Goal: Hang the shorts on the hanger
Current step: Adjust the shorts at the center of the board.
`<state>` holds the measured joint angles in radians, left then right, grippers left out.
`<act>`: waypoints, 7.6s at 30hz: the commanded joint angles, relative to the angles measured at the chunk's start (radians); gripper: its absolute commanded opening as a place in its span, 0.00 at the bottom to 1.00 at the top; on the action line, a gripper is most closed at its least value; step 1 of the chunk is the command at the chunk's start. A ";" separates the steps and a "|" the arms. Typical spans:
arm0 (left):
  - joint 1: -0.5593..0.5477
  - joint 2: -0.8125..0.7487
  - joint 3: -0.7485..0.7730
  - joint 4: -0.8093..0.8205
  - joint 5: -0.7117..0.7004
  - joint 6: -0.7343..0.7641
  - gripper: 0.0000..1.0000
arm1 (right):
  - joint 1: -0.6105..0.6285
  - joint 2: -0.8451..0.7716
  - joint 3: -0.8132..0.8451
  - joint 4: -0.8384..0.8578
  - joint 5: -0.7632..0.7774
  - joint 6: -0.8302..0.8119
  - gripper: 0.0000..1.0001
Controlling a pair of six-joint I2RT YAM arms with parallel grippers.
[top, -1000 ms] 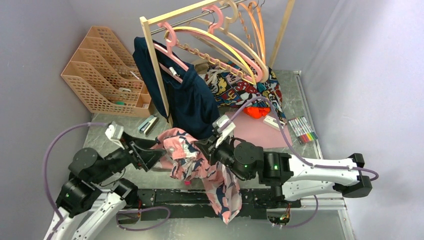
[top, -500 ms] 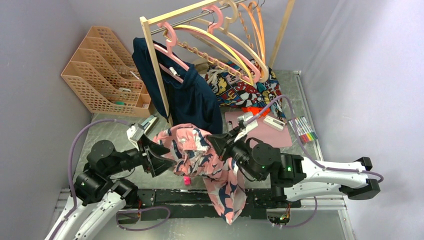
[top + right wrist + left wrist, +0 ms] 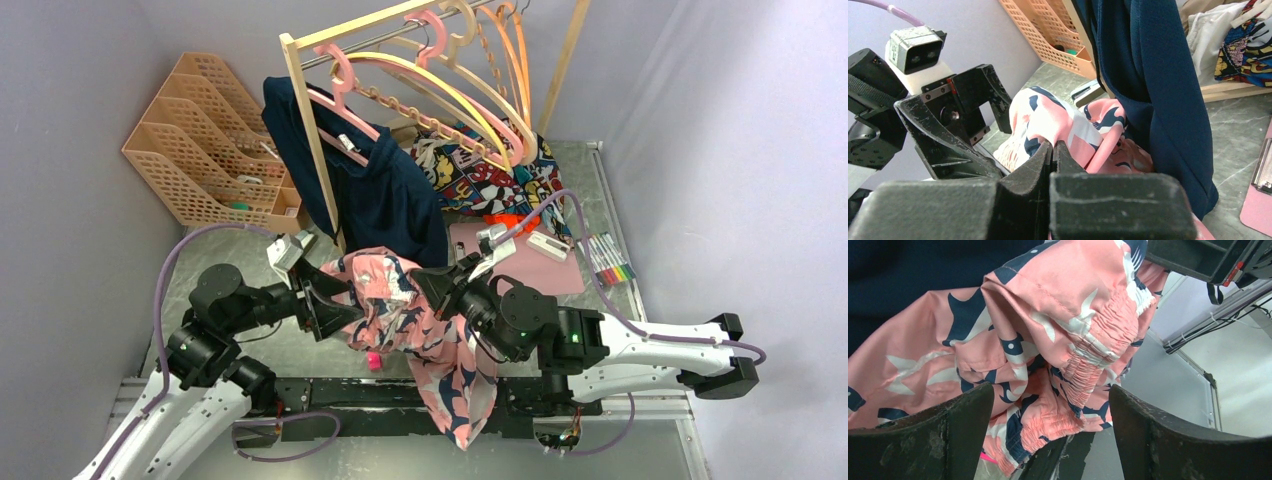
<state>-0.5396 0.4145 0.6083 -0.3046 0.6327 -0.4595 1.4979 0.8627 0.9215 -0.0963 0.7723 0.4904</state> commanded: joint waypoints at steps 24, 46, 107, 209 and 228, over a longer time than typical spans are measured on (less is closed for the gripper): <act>-0.560 0.275 0.005 0.129 -0.549 0.158 0.74 | -0.047 0.010 0.020 -0.153 0.065 0.096 0.00; -0.582 0.362 0.236 0.005 -0.720 0.264 0.07 | -0.046 -0.089 0.118 -0.483 -0.302 -0.067 0.69; -0.582 -0.194 -0.284 0.179 -0.786 -0.447 0.99 | -0.081 -0.005 0.130 -0.587 0.179 0.070 0.00; -0.671 0.179 0.628 -0.440 -1.226 0.127 0.07 | -0.087 -0.188 -0.010 -0.465 -0.406 0.025 0.04; -0.672 0.205 0.481 -0.428 -1.229 0.031 0.07 | -0.087 -0.080 -0.069 -0.481 -0.293 0.038 0.68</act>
<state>-1.2144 0.6289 1.0977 -0.7609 -0.5812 -0.4198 1.4132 0.7250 0.8326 -0.5850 0.4011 0.5262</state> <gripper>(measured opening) 0.079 0.676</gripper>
